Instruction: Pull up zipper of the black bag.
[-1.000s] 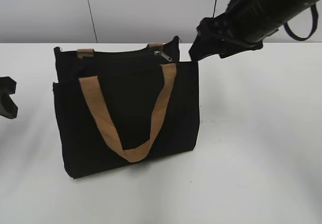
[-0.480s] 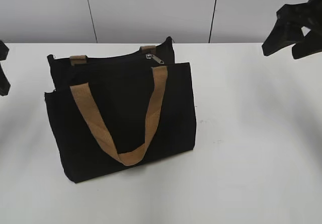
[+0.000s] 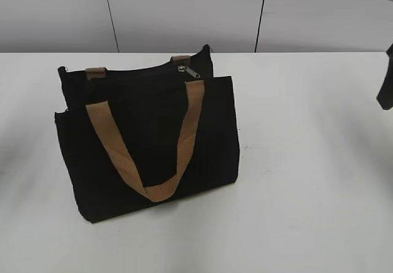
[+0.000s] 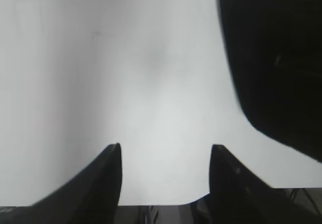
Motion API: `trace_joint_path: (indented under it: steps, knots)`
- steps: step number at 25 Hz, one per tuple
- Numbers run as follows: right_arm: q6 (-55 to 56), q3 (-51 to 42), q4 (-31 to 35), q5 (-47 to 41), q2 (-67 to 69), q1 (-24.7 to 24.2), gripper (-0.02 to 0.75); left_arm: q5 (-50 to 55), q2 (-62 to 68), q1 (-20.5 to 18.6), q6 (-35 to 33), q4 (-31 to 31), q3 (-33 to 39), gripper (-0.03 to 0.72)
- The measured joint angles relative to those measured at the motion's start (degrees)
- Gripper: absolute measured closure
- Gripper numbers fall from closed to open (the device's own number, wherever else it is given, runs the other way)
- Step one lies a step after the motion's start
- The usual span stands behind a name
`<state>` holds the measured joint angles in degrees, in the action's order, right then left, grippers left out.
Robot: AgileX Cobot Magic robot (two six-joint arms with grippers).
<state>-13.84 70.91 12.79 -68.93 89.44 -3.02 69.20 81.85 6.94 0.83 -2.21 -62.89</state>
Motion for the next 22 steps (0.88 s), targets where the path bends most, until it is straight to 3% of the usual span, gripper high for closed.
trace_joint_path:
  steps: [9,22]
  knots:
    - [4.94,-10.65,-2.46,-0.41,-18.94,0.00,0.186,0.30,-14.96,0.00,0.05,2.21,5.45,0.271]
    - [1.52,-27.60,-2.46,-0.98,-56.16,0.00,0.190,-1.80,-50.67,0.00,-1.15,4.50,19.12,0.271]
